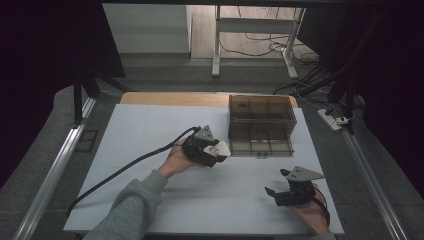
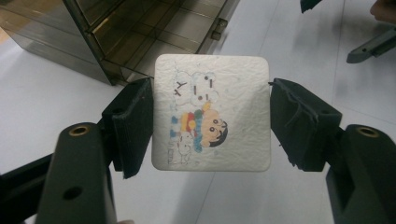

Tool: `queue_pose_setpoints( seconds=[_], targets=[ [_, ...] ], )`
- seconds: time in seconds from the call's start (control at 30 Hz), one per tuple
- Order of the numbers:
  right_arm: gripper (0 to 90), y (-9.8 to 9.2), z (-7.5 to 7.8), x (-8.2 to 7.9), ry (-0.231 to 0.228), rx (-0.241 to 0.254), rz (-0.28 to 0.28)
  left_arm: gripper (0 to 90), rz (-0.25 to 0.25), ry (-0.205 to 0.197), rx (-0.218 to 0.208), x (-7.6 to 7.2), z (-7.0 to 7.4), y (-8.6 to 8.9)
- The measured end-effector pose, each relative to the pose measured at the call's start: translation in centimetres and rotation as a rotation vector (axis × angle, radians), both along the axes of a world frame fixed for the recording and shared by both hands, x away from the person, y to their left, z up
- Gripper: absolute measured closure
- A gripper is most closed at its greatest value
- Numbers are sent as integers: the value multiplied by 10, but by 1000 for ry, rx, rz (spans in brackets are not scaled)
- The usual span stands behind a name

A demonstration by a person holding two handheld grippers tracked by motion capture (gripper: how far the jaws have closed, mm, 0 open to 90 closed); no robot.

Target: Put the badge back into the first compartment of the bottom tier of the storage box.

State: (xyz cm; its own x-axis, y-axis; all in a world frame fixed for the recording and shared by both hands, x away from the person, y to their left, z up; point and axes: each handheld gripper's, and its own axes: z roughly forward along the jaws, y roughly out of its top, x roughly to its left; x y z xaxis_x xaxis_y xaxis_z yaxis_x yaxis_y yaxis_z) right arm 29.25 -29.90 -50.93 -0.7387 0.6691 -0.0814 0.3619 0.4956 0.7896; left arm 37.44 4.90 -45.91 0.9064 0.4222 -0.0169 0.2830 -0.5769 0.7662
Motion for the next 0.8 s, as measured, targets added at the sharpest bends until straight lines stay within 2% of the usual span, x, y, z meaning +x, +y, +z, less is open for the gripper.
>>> queue_pose_setpoints(
  seconds=[0.23, 0.47, 0.67, 0.8],
  targets=[
    [124, 1, 0, 0, 0, 1, 6, 327, 8, 1, -4, 8, 1, -7],
    [124, 0, 0, 0, 2, 2, 3, 326, -2, 34, -29, 21, 4, -15],
    [126, 0, -1, 1, 7, -2, 2, 327, -6, 24, -6, 30, 8, -27],
    [126, 0, -1, 1, 7, -1, 3, 326, -3, 24, -10, 36, 8, -35]
  ],
)
